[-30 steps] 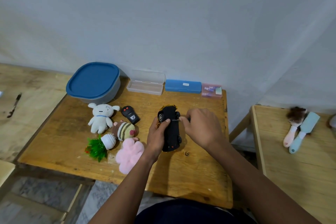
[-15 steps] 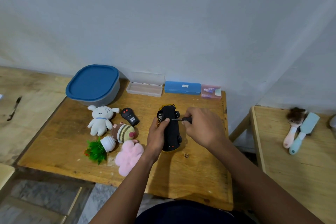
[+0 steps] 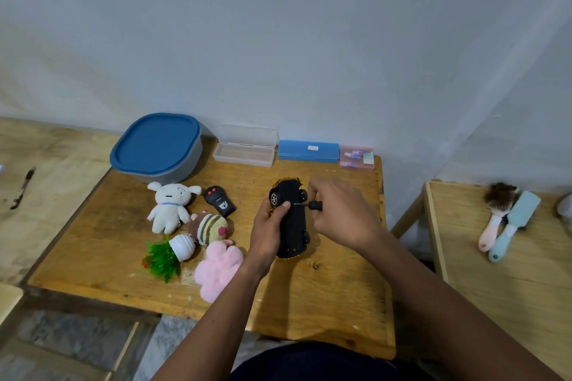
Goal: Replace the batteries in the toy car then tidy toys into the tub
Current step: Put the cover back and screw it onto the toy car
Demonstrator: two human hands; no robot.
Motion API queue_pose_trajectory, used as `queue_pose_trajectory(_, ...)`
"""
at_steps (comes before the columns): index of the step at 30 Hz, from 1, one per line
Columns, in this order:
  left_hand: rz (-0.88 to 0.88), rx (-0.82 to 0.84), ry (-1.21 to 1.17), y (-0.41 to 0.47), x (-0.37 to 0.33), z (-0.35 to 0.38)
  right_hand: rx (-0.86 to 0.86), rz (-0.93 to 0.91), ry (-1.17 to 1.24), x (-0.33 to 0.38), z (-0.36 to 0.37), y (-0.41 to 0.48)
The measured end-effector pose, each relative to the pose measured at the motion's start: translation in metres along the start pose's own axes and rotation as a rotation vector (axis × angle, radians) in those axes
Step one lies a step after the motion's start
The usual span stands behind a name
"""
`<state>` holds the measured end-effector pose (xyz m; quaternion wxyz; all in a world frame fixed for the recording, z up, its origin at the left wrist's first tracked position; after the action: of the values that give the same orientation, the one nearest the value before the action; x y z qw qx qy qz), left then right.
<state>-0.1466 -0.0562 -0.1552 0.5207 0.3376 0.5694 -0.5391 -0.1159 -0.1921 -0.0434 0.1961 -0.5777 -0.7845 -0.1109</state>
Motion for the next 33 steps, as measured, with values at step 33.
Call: queue_pose_trajectory(33, -0.022, 0.018, -0.002, 0.000, 0.003, 0.008, -0.068, 0.072, -0.180, -0.014, 0.001, 0.005)
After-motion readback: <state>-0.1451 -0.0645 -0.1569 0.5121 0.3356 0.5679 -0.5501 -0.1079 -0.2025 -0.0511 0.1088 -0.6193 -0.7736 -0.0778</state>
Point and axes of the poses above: each hand's wrist, its own y-axis towards the middle knuckle, its own z-axis out of the palm, x = y × z, the point moved 9 cm from there along y, towards the middle knuckle, and after that the axes turned 3 degrees about z, right-handed, at the moved point
